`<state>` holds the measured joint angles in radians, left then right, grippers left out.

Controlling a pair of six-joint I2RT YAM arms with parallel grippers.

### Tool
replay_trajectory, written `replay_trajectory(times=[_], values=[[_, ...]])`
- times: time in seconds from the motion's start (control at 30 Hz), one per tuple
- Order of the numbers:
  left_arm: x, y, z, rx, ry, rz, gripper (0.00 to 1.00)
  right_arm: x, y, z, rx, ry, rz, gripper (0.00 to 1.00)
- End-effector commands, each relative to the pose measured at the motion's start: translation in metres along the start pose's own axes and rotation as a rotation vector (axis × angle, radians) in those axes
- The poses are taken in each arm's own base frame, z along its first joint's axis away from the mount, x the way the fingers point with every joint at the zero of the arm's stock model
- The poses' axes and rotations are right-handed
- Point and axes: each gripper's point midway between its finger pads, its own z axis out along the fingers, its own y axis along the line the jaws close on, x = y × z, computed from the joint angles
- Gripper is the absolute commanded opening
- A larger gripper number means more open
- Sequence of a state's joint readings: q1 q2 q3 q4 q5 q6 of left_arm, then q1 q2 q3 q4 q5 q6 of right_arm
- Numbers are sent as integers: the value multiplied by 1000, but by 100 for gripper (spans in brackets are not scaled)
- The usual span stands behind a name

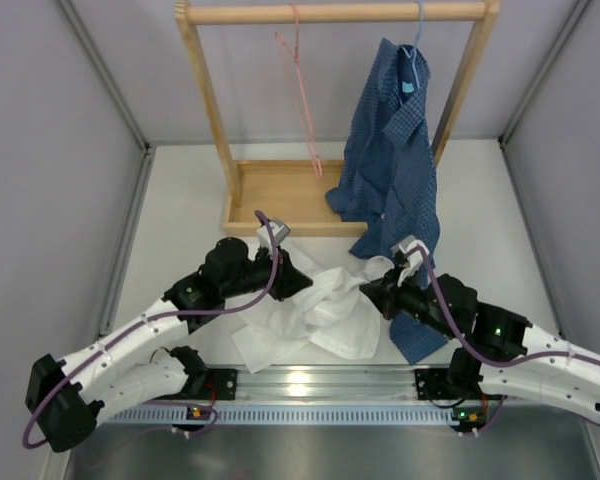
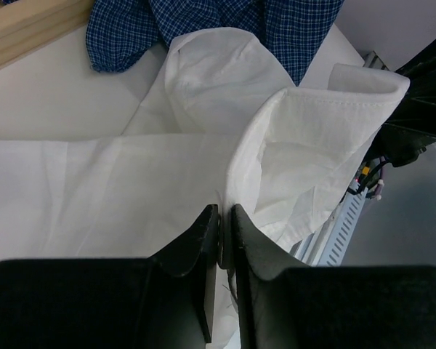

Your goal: Place the shirt on the hanger

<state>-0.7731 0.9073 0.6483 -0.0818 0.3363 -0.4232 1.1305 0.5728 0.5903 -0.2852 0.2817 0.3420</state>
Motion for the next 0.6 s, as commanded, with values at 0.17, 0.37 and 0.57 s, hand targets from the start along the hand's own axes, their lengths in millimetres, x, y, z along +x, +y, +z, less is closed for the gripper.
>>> replay_trajectory(times=[0.17, 0.37, 0.57], values=[[-56, -27, -19, 51, -186, 73, 0, -45, -5, 0, 97, -85, 16, 0], [-102, -31, -68, -41, -419, 69, 0, -46, -29, 15, 306, 11, -17, 0], [-103, -50, -99, 50, -541, 121, 0, -62, -42, 39, 466, 69, 12, 0]])
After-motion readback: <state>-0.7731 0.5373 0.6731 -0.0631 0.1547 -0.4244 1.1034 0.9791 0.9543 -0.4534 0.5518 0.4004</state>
